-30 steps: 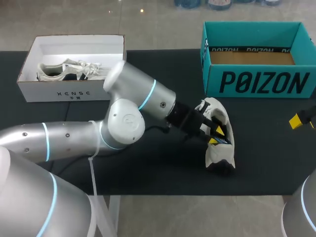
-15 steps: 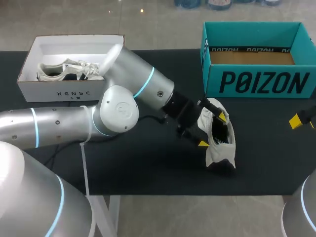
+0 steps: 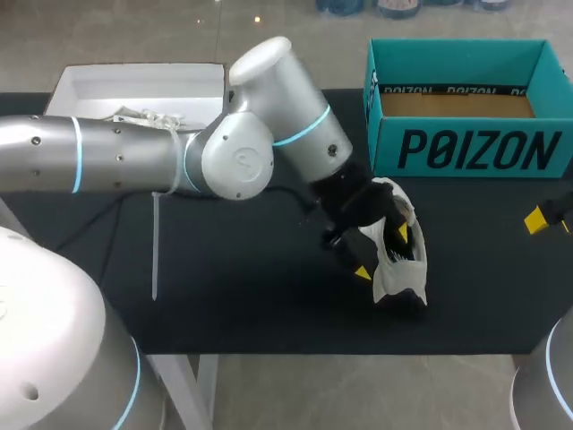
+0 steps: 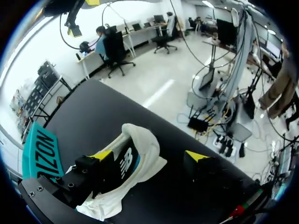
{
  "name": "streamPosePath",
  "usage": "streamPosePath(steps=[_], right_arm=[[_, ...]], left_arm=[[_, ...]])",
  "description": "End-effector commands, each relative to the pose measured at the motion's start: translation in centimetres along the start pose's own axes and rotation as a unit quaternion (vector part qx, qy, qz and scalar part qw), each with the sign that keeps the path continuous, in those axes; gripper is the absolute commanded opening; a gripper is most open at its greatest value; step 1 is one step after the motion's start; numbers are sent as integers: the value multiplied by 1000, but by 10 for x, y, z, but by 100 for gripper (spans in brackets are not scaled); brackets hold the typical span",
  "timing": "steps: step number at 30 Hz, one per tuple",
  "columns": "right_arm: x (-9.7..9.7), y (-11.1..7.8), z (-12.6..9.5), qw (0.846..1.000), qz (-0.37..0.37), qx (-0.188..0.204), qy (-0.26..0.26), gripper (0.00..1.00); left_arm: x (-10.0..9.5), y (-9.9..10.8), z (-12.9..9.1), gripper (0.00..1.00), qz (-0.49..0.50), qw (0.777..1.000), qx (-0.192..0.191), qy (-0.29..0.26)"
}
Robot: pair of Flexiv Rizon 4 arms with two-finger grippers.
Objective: Take the shoe out of the shoebox, open the shoe tongue, remove and reinsert the insole, then place the shoe into the shoebox
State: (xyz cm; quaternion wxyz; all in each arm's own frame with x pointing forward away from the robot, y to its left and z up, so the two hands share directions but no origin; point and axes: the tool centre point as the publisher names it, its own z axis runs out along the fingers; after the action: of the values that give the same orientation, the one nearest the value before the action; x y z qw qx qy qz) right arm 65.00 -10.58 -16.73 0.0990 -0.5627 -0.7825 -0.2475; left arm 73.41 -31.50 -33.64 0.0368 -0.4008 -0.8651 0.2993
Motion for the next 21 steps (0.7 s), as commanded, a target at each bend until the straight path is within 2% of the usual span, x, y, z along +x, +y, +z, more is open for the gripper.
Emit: streamPosePath(steps=[1, 9, 16, 18, 19, 20, 21], right_arm=[[-1, 2, 1, 1000, 1, 2, 0, 100], [-1, 2, 1, 1000, 1, 2, 0, 100], [-1, 2, 1, 1000, 1, 2, 0, 100], [-1, 2, 1, 1000, 1, 2, 0, 100], [-1, 2, 1, 1000, 1, 2, 0, 100], [-1, 2, 1, 1000, 1, 2, 0, 100], [-1, 2, 1, 1000, 1, 2, 0, 100]], left_arm=[[-7, -4, -3, 100, -33, 990, -65, 122], [-7, -4, -3, 100, -33, 990, -65, 122], [-9, -4, -12, 100, 120, 980, -122, 97], [-9, -3, -11, 100, 143, 977, -125, 95], [-10, -2, -12, 90, 145, 975, -137, 94], [-12, -2, -12, 46, 153, 974, -140, 97], [-15, -1, -12, 13, 160, 972, -141, 96]])
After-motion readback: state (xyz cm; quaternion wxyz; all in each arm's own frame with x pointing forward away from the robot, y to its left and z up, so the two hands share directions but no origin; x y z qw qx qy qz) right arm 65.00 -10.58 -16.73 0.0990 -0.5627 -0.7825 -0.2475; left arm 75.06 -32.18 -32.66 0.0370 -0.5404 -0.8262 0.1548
